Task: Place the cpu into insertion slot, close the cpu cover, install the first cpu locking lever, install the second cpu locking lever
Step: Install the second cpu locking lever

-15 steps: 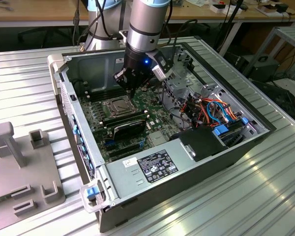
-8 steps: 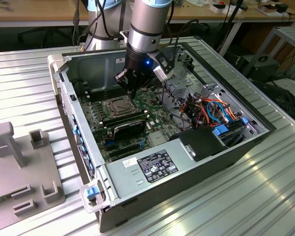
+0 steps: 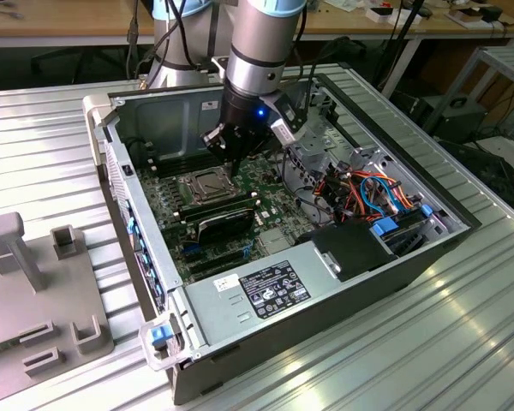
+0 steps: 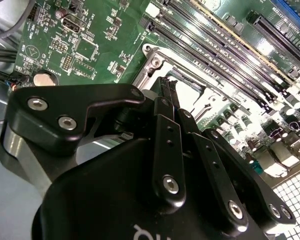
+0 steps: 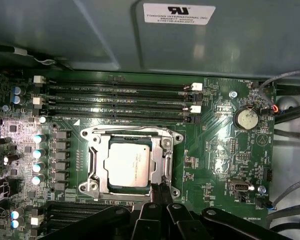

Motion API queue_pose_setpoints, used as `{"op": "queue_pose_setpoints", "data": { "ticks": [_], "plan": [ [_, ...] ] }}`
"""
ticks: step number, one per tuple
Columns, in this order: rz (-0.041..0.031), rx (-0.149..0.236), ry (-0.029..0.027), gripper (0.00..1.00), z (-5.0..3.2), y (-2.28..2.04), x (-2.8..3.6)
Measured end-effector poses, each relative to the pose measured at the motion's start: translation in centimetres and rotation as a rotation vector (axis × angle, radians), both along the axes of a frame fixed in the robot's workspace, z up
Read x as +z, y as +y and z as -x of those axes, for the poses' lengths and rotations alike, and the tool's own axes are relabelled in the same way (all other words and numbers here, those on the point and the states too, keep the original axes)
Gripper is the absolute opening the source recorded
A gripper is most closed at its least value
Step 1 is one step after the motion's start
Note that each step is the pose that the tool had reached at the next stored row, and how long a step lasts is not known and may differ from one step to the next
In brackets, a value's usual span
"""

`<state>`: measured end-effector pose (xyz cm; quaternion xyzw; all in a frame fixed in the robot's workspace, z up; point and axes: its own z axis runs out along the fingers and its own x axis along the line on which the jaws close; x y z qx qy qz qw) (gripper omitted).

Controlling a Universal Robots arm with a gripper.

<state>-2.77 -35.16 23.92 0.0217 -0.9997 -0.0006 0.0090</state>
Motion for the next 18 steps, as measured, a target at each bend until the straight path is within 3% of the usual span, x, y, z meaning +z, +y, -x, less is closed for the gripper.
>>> {"op": "queue_pose_setpoints", "data": {
  "ticks": [3,18],
  "plan": [
    [0.0000,0.000,0.0000,0.11,0.00,-0.25,-0.03],
    [0.0001,0.000,0.0000,0.11,-0.01,-0.61,-0.02]
  ]
}}
